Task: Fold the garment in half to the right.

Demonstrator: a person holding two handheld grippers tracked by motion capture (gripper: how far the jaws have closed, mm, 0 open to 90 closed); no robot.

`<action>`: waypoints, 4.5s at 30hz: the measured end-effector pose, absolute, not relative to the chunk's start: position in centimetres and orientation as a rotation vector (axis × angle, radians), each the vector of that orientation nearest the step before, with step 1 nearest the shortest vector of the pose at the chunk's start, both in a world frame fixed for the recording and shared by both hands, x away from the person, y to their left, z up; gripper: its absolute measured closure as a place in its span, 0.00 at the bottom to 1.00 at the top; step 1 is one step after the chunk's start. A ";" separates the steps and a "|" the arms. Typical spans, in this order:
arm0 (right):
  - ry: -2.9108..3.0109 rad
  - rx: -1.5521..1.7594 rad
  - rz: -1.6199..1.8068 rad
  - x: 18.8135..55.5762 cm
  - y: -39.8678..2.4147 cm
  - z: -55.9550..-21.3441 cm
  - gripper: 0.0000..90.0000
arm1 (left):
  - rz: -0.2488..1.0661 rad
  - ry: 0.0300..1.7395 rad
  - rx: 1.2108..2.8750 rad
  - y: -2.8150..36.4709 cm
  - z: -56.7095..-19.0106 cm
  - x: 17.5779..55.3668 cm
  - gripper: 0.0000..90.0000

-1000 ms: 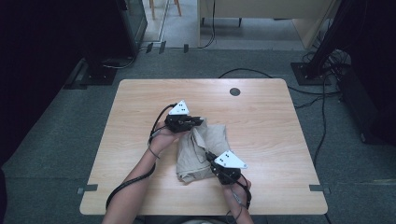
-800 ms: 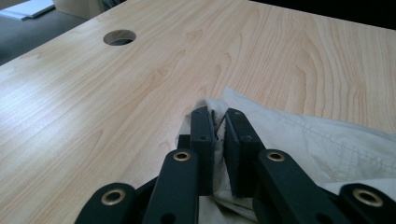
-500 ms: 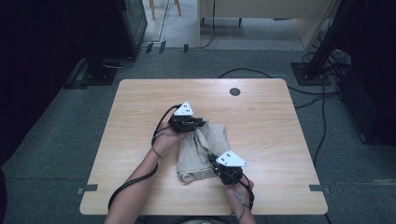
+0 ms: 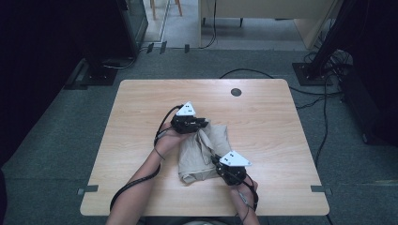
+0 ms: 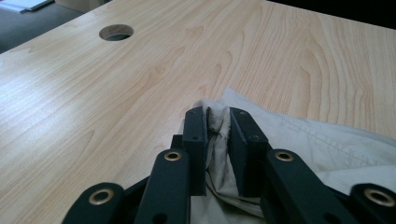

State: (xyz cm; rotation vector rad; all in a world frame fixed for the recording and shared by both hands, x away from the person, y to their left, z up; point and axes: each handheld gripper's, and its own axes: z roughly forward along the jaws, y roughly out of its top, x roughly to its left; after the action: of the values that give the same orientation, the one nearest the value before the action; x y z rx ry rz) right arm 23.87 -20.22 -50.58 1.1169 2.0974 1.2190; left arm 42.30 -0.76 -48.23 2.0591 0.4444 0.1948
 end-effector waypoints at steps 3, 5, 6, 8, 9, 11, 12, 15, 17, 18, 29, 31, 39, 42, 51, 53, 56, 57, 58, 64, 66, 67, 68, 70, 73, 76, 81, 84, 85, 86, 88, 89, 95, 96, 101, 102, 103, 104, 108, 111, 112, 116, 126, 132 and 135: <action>2.099 1.104 1.220 23.8 -20.3 -50.5 0.84 | 0.185 0.443 2.033 -0.5 -48.1 42.3 0.82; 2.096 1.099 1.226 23.7 -20.4 -50.4 0.79 | 0.188 0.437 2.003 -0.3 -47.9 42.2 0.79; 2.098 1.100 1.233 23.7 -20.5 -50.3 0.79 | 0.186 0.438 1.984 -0.1 -47.8 42.2 0.78; 2.104 1.092 1.239 23.7 -20.6 -50.2 0.76 | 0.179 0.443 1.966 0.1 -47.6 42.2 0.74; 2.109 1.092 1.239 23.7 -20.6 -50.1 0.75 | 0.178 0.444 1.961 0.1 -47.5 42.2 0.72; 2.101 1.086 1.247 23.6 -20.7 -49.9 0.72 | 0.164 0.443 1.945 0.3 -47.3 42.2 0.69; 2.101 1.087 1.255 23.6 -20.7 -49.8 0.72 | 0.163 0.440 1.937 0.4 -47.1 42.2 0.68; 2.111 1.081 1.261 23.6 -20.8 -49.6 0.69 | 0.165 0.436 1.935 0.4 -46.9 42.1 0.66; 2.111 1.079 1.261 23.6 -20.8 -49.5 0.68 | 0.166 0.426 1.930 0.4 -46.6 42.0 0.63; 2.111 1.077 1.263 23.6 -20.9 -49.4 0.67 | 0.162 0.421 1.926 0.4 -46.5 41.9 0.61; 2.094 1.067 1.282 23.6 -21.3 -48.6 0.58 | 0.200 0.411 1.936 1.3 -45.7 41.7 0.53; 2.091 1.071 1.289 23.6 -21.4 -48.6 0.56 | 0.206 0.416 1.949 1.5 -45.8 41.8 0.52; 2.076 1.089 1.290 23.5 -22.1 -48.5 0.56 | 0.215 0.455 2.006 2.0 -46.8 42.1 0.44; 2.055 1.077 1.295 23.3 -22.3 -48.1 0.56 | 0.242 0.437 2.045 1.8 -47.3 41.8 0.42; 2.065 1.012 1.305 23.3 -22.6 -46.2 0.55 | 0.241 0.471 2.021 2.5 -47.5 41.9 0.37; 2.109 0.995 1.302 23.9 -22.3 -46.6 0.55 | 0.247 0.485 2.013 2.8 -47.5 42.0 0.36; 2.172 0.974 1.291 24.6 -22.0 -47.4 0.53 | 0.245 0.514 1.996 3.4 -47.7 42.2 0.35; 2.172 0.974 1.291 24.6 -22.0 -47.4 0.53 | 0.245 0.514 1.996 3.4 -47.7 42.2 0.35; 2.199 0.964 1.285 24.9 -21.8 -47.7 0.52 | 0.248 0.527 1.994 3.6 -47.8 42.3 0.35; 2.300 0.898 1.268 26.6 -21.7 -49.2 0.50 | 0.270 0.551 2.059 3.2 -48.9 42.7 0.34; 2.320 0.894 1.253 27.0 -21.6 -49.6 0.49 | 0.258 0.556 2.062 3.2 -49.2 42.8 0.34; 2.333 0.896 1.236 27.3 -21.6 -49.8 0.48 | 0.256 0.562 2.062 3.2 -49.5 42.8 0.34; 2.333 0.896 1.236 27.3 -21.6 -49.8 0.48 | 0.256 0.562 2.062 3.2 -49.5 42.8 0.34; 2.361 0.906 1.215 27.7 -21.7 -50.4 0.48 | 0.250 0.573 2.061 3.4 -49.8 42.9 0.34; 2.400 0.938 1.173 28.0 -21.9 -51.3 0.48 | 0.228 0.610 2.044 4.0 -50.3 43.3 0.34; 2.422 0.951 1.142 28.0 -21.8 -51.7 0.48 | 0.223 0.645 2.025 4.4 -50.7 43.6 0.34; 2.463 0.982 1.139 28.2 -21.9 -51.9 0.48 | 0.226 0.680 1.968 5.0 -50.5 43.7 0.34; 2.434 0.976 1.181 28.2 -22.3 -51.2 0.48 | 0.236 0.681 1.927 5.4 -50.0 43.7 0.34; 2.416 0.966 1.187 28.1 -22.4 -51.1 0.48 | 0.243 0.681 1.918 5.5 -49.8 43.8 0.34; 2.396 0.953 1.187 28.0 -22.5 -50.9 0.48 | 0.249 0.680 1.917 5.6 -49.7 43.8 0.34; 2.356 0.941 1.183 28.0 -22.7 -50.7 0.48 | 0.254 0.665 1.926 5.6 -49.5 43.9 0.36; 2.337 0.939 1.182 28.0 -22.9 -50.6 0.48 | 0.256 0.651 1.933 5.6 -49.4 43.9 0.39; 2.252 0.957 1.181 28.5 -23.7 -50.5 0.47 | 0.185 0.622 1.973 5.6 -49.5 44.1 0.50; 2.238 0.959 1.176 28.6 -23.8 -50.5 0.46 | 0.173 0.618 1.973 5.7 -49.5 44.2 0.50; 2.187 0.993 1.151 28.8 -24.9 -50.7 0.46 | 0.098 0.597 1.973 6.3 -49.4 44.5 0.48; 2.184 1.003 1.151 28.9 -25.1 -50.7 0.46 | 0.063 0.581 1.994 6.3 -49.5 44.5 0.47; 2.180 1.016 1.142 29.0 -25.3 -50.8 0.45 | 0.050 0.563 2.022 6.1 -49.6 44.5 0.47; 2.182 1.031 1.143 29.2 -25.4 -50.9 0.44 | 0.033 0.550 2.048 5.9 -49.8 44.5 0.46; 2.196 1.070 1.137 29.6 -25.6 -51.3 0.43 | -0.007 0.533 2.076 5.6 -50.5 44.6 0.49; 2.219 1.128 1.134 30.1 -25.6 -51.8 0.45 | -0.060 0.543 2.045 5.7 -50.8 44.7 0.58; 2.226 1.137 1.138 30.1 -25.6 -51.8 0.51 | -0.059 0.545 2.044 5.6 -50.8 44.7 0.60; 2.232 1.121 1.083 29.9 -25.1 -51.6 0.81 | -0.055 0.556 2.044 5.5 -50.8 44.6 0.72; 2.210 1.156 1.078 28.8 -25.4 -50.4 0.97 | 0.009 0.579 2.045 5.3 -50.5 44.3 0.82; 2.243 1.161 1.059 28.6 -25.7 -50.8 0.93 | 0.009 0.615 2.018 5.5 -50.7 44.4 0.66; 2.220 1.143 1.096 28.5 -25.8 -50.5 0.84 | 0.017 0.625 1.954 5.8 -50.3 44.4 0.57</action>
State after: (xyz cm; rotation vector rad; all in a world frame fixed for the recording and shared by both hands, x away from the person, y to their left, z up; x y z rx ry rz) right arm 28.52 -25.78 -50.52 1.1426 2.2205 1.0960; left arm 44.41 5.81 -50.34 1.9542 0.6246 0.0165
